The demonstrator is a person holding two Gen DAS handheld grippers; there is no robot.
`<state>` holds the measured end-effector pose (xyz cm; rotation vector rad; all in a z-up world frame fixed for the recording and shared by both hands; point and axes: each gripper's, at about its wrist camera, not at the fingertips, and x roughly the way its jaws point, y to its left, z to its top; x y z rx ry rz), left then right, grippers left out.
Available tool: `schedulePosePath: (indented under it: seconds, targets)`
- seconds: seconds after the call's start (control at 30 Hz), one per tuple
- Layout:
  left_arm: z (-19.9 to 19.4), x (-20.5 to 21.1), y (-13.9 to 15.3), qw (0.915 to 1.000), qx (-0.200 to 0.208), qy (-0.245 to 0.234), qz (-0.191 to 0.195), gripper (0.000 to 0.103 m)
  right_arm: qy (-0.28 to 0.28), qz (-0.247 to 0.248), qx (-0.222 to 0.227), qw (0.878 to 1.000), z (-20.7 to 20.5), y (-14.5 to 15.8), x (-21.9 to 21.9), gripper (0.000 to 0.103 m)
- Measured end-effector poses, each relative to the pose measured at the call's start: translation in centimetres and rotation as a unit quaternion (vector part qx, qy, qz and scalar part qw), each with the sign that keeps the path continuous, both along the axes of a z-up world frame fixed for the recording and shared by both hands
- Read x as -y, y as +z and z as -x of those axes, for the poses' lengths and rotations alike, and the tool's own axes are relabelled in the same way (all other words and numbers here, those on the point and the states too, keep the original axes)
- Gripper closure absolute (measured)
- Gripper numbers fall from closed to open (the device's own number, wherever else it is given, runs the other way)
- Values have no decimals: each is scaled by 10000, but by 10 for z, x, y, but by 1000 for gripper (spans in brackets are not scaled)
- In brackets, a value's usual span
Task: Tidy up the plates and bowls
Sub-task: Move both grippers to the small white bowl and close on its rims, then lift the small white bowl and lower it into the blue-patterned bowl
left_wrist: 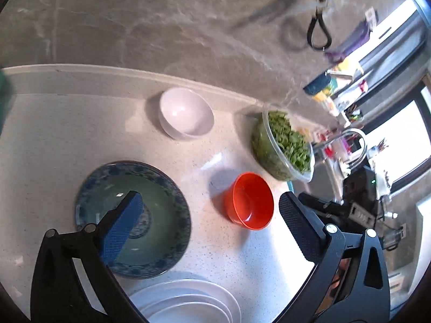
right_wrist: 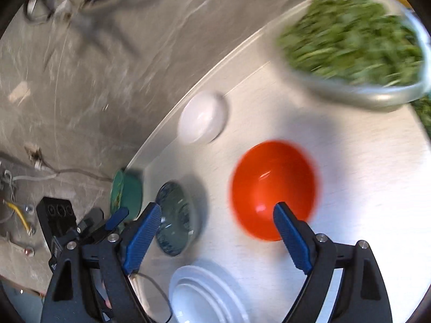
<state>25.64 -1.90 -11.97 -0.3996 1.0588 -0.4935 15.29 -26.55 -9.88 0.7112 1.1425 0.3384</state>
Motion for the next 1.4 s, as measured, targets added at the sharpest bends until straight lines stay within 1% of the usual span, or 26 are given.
schedulePosePath:
  seconds: [0.13,0.27,0.4,0.5,0.53,0.6,0.63,0.73,0.8,0.87,0.9,0.93,1.0,1.17,1.2,1.23,1.27,1.3,1.33,1.37,1.4]
  targets:
    - [-3,28,-2,9998,-48,-169,-85,0,-198,-33,69,9998,0,3,27,15]
    - [-10,48,-7,9998,-104,-159,-84,0,-135,-82,53,9999,-6,0,37,15]
    - [-23,54,-11,9996,-138,-132,-185,0,-24,-176,52,9998,-14,-4,39,15]
    - [-50,44,-11,9990,-98,136,-409,0,189,-146,145,9996,-30,-2,28,16]
    - [-62,39,-11,9988,-96,157,-446,0,289,-135,197,9993,-40,-1,21,17]
    - [-86,33,-16,9972,-177,201,-695,0,410,-98,260,9988,-57,-1,7,18]
    - [-105,31,-22,9956,-261,181,-883,1,469,-45,247,9986,-71,-2,-2,21]
    - [-142,31,-43,9925,-471,-3,-1132,2,569,-22,109,9983,-110,-12,-25,27]
    - [-162,34,-57,9912,-589,-133,-1176,2,578,42,-56,9983,-132,-20,-38,31]
    - [-180,36,-73,9896,-710,-245,-1226,4,689,217,-109,9973,-152,-26,-54,31]
    - [-186,36,-79,9889,-741,-264,-1261,7,715,324,-172,9968,-160,-31,-60,31]
    - [-194,37,-86,9881,-798,-322,-1274,10,735,375,-302,9961,-168,-39,-65,33]
    - [-207,37,-98,9864,-926,-360,-1308,25,718,424,-538,9951,-182,-55,-72,35]
    - [-225,37,-121,9849,-1063,-495,-1272,27,730,505,-739,9933,-199,-76,-82,35]
    - [-228,38,-125,9845,-1103,-524,-1258,32,756,522,-782,9927,-201,-79,-85,37]
    - [-230,38,-130,9841,-1137,-564,-1243,37,771,544,-833,9921,-203,-82,-87,41]
    - [-230,38,-133,9838,-1139,-560,-1264,52,789,547,-856,9917,-204,-85,-88,44]
    - [-231,37,-137,9836,-1134,-514,-1304,67,826,559,-875,9912,-205,-87,-91,51]
    - [-234,35,-140,9842,-1166,-488,-1238,71,853,569,-897,9907,-207,-89,-93,58]
    - [-235,33,-143,9849,-1209,-460,-1148,73,873,581,-917,9903,-207,-91,-95,59]
    - [-234,32,-145,9850,-1213,-455,-1142,73,896,589,-940,9898,-208,-92,-96,61]
